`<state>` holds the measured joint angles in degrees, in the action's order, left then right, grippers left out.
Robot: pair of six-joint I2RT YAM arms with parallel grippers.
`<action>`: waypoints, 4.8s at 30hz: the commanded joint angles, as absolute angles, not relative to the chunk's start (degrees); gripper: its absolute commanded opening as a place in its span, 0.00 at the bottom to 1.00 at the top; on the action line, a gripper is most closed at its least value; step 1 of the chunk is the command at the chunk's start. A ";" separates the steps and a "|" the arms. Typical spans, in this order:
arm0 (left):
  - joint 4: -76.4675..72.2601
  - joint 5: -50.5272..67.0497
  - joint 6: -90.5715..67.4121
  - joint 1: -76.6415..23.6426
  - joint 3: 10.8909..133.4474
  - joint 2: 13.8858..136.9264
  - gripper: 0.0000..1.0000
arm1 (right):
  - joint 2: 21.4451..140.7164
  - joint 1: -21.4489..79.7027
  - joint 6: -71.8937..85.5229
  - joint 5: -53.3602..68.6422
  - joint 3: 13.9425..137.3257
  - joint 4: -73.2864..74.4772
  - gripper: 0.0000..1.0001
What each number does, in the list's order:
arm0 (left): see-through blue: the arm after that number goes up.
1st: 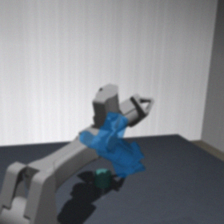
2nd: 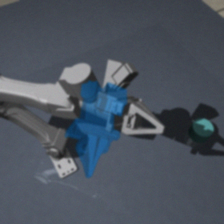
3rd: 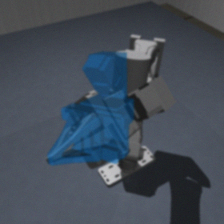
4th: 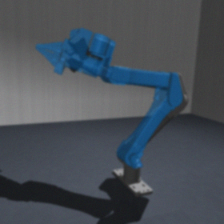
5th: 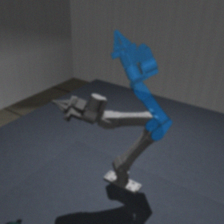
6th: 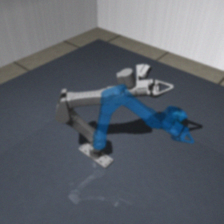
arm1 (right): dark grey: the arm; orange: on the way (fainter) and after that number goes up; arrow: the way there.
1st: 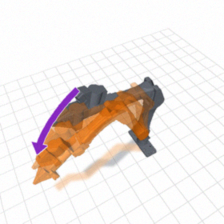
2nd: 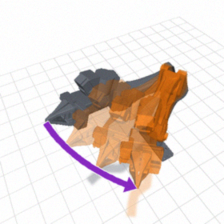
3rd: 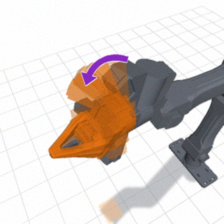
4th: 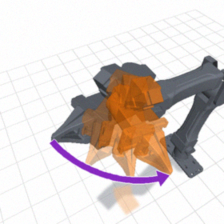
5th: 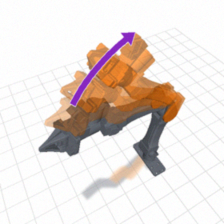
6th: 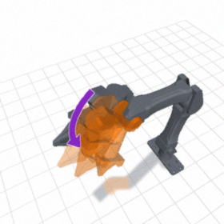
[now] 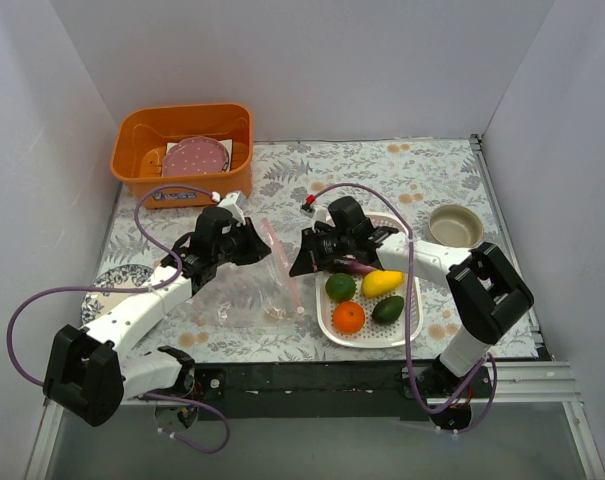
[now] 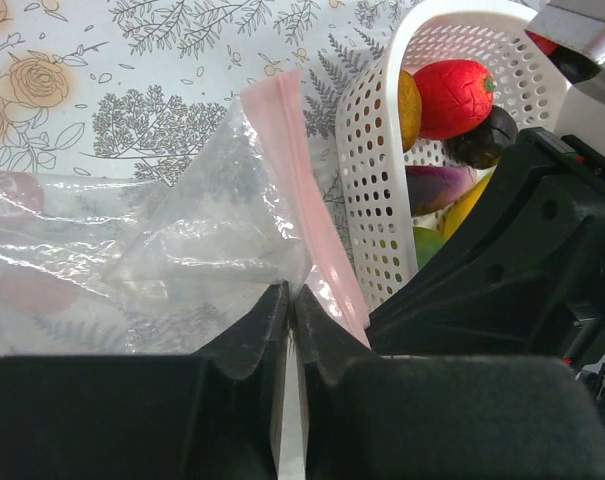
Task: Place the food in the zip-top bag and seal the zipper
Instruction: Pick up the zipper food storage bag at the center of the board, then open the zipper of the food storage bag at the center of the board.
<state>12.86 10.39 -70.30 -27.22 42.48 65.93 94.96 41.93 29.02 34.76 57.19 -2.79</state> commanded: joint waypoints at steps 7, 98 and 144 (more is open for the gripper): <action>14.23 7.57 -70.31 -26.98 45.44 65.04 0.48 | 89.82 42.27 38.32 28.04 51.15 -15.82 0.01; 24.17 -6.50 -76.20 -37.18 57.57 78.40 0.06 | 88.33 47.20 38.41 11.95 54.93 -6.33 0.01; 37.27 -5.45 -77.17 -35.07 63.28 72.33 0.00 | 81.13 45.70 31.02 -3.76 57.84 7.38 0.67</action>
